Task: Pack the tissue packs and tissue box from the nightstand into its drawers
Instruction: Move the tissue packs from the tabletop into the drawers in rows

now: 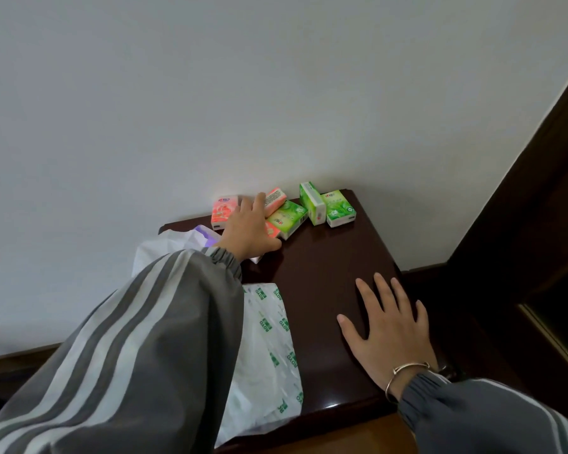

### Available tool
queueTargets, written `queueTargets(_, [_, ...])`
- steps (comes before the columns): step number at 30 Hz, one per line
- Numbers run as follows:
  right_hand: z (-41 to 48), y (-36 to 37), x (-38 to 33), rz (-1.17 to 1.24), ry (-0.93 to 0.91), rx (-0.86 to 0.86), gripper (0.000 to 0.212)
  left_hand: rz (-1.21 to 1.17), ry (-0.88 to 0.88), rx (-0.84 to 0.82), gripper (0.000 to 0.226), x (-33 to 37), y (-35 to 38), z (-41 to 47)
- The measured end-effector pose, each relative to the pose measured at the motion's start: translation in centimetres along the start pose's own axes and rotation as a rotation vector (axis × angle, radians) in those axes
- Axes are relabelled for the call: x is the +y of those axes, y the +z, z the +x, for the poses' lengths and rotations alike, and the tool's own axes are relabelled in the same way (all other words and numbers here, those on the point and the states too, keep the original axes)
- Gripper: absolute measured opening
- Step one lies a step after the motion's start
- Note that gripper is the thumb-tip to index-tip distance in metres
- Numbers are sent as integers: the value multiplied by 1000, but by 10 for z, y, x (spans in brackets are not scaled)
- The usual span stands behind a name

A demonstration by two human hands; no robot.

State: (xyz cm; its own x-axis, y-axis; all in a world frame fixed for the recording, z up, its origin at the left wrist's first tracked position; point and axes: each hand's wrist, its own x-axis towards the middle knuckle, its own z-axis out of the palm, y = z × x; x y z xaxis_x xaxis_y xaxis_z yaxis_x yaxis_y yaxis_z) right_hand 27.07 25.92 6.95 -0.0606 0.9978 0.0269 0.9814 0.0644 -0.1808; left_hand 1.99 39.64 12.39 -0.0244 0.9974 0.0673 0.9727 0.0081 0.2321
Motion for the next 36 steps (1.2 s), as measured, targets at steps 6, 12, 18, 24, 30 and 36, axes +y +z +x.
queueTargets(6, [0,0,-2,3,2,14,78,-135,-18,195,72,7,-10,-14])
queueTargets(12, [0,-1,0,-12,4,-5,78,-314,-89,292,57,4,-40,-40])
queueTargets(18, [-1,-18,-3,158,60,-39,64,-593,-261,377,43,-8,-72,-82])
queueTargets(24, [62,-67,-48,372,-193,262,68,-735,-373,320,33,-21,-72,-128])
queueTargets(30, [180,-74,-94,233,-60,71,76,-831,-442,301,38,-40,-63,-151])
queueTargets(36, [205,-46,-102,89,-50,61,34,-912,-494,313,41,-60,-61,-161])
